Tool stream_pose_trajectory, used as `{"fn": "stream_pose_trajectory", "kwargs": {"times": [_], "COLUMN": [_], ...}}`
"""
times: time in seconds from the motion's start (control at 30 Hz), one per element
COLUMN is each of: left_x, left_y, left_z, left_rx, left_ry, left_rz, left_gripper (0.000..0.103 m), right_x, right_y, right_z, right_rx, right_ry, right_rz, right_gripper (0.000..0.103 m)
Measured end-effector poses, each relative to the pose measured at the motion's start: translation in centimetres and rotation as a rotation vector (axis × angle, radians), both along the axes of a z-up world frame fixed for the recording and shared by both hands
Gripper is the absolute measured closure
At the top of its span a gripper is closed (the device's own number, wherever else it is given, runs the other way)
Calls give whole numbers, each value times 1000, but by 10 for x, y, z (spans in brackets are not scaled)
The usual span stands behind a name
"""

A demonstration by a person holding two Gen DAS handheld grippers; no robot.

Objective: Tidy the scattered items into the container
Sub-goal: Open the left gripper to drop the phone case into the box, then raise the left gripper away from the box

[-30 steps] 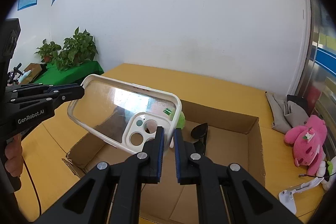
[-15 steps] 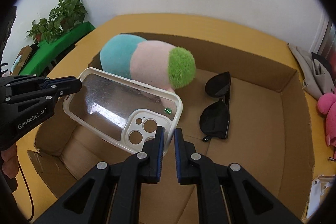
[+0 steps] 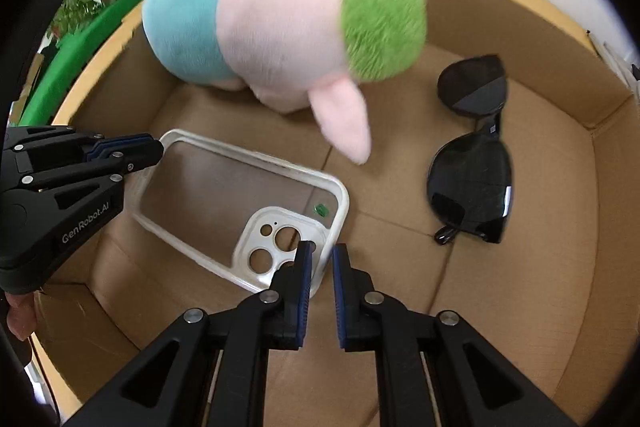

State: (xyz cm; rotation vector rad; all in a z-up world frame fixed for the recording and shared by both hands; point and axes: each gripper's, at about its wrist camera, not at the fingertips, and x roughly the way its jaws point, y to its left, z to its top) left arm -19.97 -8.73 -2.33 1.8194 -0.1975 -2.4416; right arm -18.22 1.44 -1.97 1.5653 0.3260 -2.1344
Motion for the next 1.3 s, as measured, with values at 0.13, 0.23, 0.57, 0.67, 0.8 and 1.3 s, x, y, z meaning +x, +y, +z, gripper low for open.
{"fn": "stream_pose_trajectory", "kwargs": {"times": [0.13,0.23,0.57,0.67,0.8,1.3], "left_x": [4,18,160,184,221,284], "left_y": [-3,-2,18,14,19,88], "left_z": [3,18,134,154,169,180], "left_rx": [23,36,203,202,222,197], "left_ry": [10,75,595,704,798,811], "left_rz": [27,29,-17,-37,-22,-72], "left_gripper": [98,82,8,0,0,0], "right_x": [6,15,109,148,180,233], "right_y": [-1,6,70,80,91,167], "right_z": [3,12,103,120,133,148], "right_rx": [-12,-31,-360,-311,-241,-233], "right_ry": [-10,28,313,471,579,622], "right_rz": [18,8,-57,-36,-45,-164], "right_gripper": [91,84,26,25,25,25]}}
